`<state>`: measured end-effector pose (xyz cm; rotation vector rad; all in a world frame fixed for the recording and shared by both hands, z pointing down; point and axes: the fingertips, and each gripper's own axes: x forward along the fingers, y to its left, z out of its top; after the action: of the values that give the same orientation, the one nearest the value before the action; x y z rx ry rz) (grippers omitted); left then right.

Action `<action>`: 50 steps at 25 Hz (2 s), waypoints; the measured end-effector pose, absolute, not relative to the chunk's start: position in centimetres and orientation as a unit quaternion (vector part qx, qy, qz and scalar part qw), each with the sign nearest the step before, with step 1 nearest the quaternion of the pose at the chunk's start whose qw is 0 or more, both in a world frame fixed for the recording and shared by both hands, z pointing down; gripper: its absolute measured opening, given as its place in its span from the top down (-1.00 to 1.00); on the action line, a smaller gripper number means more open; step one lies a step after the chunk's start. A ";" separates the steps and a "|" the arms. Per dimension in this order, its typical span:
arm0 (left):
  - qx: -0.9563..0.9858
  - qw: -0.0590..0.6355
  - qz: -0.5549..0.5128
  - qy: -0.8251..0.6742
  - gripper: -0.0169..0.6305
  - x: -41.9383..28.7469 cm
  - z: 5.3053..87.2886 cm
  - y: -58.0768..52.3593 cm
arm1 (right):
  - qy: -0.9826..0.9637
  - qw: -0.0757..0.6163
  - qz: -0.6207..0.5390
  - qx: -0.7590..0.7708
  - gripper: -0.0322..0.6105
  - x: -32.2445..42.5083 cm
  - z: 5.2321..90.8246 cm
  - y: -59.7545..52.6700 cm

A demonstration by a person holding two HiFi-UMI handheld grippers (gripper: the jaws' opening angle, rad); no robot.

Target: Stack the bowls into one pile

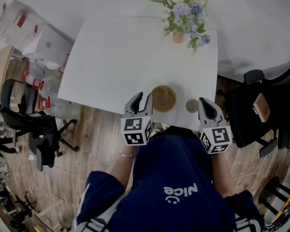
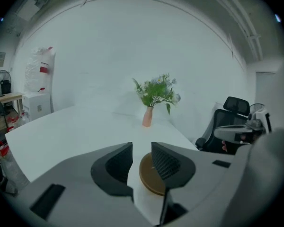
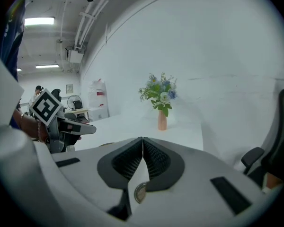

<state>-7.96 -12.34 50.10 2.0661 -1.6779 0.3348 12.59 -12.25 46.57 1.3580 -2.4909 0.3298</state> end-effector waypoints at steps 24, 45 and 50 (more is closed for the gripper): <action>0.793 0.176 0.021 -0.583 0.54 -7.4 45.6 -8.5 | -0.872 0.115 0.063 0.471 0.83 11.2 43.9 -12.1; 0.792 0.150 0.034 -0.591 0.90 -7.7 44.8 -8.0 | -0.883 0.132 0.052 0.447 0.83 10.1 44.4 -11.3; 0.791 0.152 0.040 -0.592 0.90 -7.8 45.1 -7.7 | -0.883 0.132 0.050 0.449 0.83 10.0 44.5 -11.3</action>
<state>-7.80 -7.69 45.06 2.2696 -1.6986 0.1139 10.02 -11.31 44.48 1.3018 -2.5614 0.1459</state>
